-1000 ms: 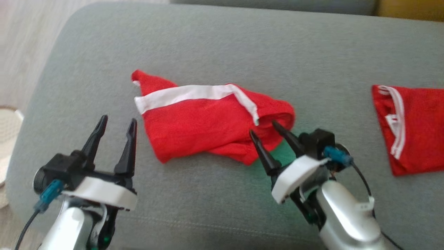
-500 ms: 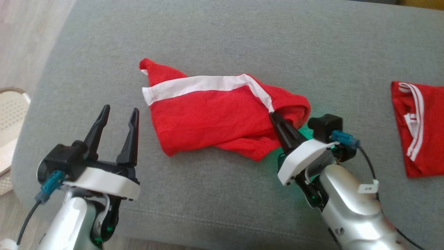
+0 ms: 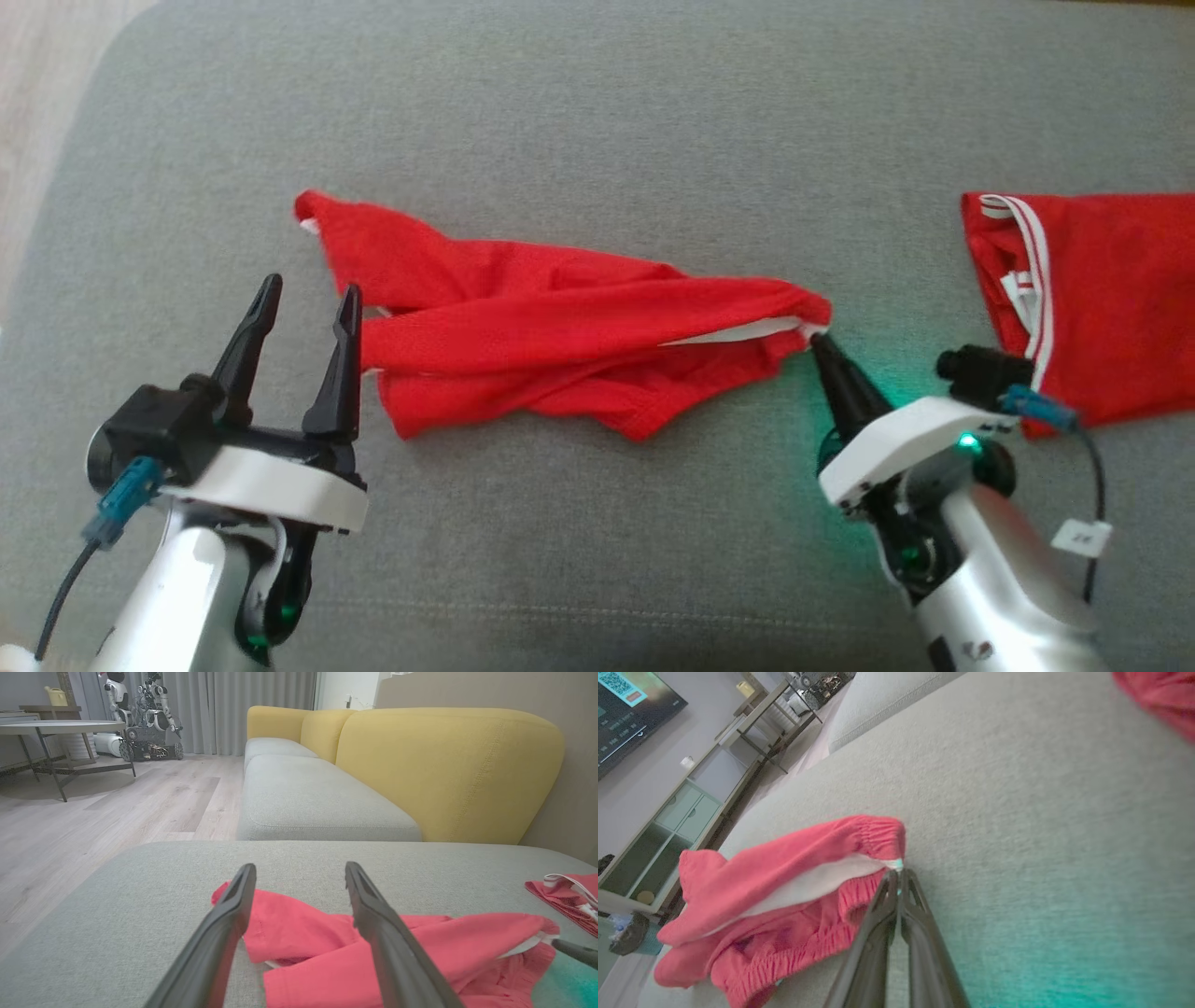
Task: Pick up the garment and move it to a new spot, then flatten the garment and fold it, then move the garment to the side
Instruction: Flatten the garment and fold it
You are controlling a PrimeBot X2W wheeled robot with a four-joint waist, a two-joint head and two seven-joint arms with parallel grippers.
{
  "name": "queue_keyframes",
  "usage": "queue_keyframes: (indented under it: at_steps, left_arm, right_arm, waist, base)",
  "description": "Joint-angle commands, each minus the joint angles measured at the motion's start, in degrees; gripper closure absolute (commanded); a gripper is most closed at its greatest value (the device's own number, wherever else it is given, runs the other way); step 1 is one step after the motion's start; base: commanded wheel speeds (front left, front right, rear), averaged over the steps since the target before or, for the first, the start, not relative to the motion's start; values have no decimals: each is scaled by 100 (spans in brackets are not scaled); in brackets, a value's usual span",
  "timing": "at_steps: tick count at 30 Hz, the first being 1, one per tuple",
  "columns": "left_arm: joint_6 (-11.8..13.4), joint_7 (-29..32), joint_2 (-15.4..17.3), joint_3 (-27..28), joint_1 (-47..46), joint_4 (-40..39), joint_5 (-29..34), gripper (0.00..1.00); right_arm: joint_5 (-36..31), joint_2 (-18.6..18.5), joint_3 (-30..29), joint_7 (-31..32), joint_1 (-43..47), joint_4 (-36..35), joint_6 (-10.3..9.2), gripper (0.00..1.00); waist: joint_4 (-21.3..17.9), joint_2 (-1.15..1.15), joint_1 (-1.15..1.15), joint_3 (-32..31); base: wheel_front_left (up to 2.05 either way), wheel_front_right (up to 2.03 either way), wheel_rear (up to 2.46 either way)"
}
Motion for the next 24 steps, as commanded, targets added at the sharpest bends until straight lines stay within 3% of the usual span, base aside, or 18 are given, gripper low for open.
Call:
queue_keyframes:
  at_steps: [1, 8, 9, 11, 20, 24]
  left_arm:
    - [16, -68, 132, 286, -103, -193, 44, 0]
    - [-2, -68, 134, 272, -112, -221, 58, 0]
    - [-3, -68, 133, 270, -114, -222, 61, 0]
    - [-4, -68, 127, 265, -110, -219, 67, 0]
    - [55, -68, 132, 285, 110, -185, 81, 0]
    - [145, -69, 150, 319, 269, -239, 97, 0]
  right_arm:
    - [-79, 28, -52, 81, -68, -320, -4, 100]
    - [-518, -6, -545, 570, -27, -851, -4, 100]
    - [-574, -1, -569, 627, -18, -908, -4, 82]
    - [-708, 8, -602, 676, 18, -1020, -4, 0]
    - [-1383, 16, -754, 600, 607, -1788, -4, 0]
    - [-2157, -54, -1046, 318, 868, -2598, -4, 0]
  waist:
    - [-59, 0, 0, -11]
    - [-96, 0, 0, 13]
    - [-95, 0, 0, 19]
    - [-91, 0, 0, 11]
    - [-179, 0, 0, -236]
    - [-238, 0, 0, -377]
  base:
    - [0, 0, 0]
    - [0, 0, 0]
    - [0, 0, 0]
    - [0, 0, 0]
    - [0, 0, 0]
    - [0, 0, 0]
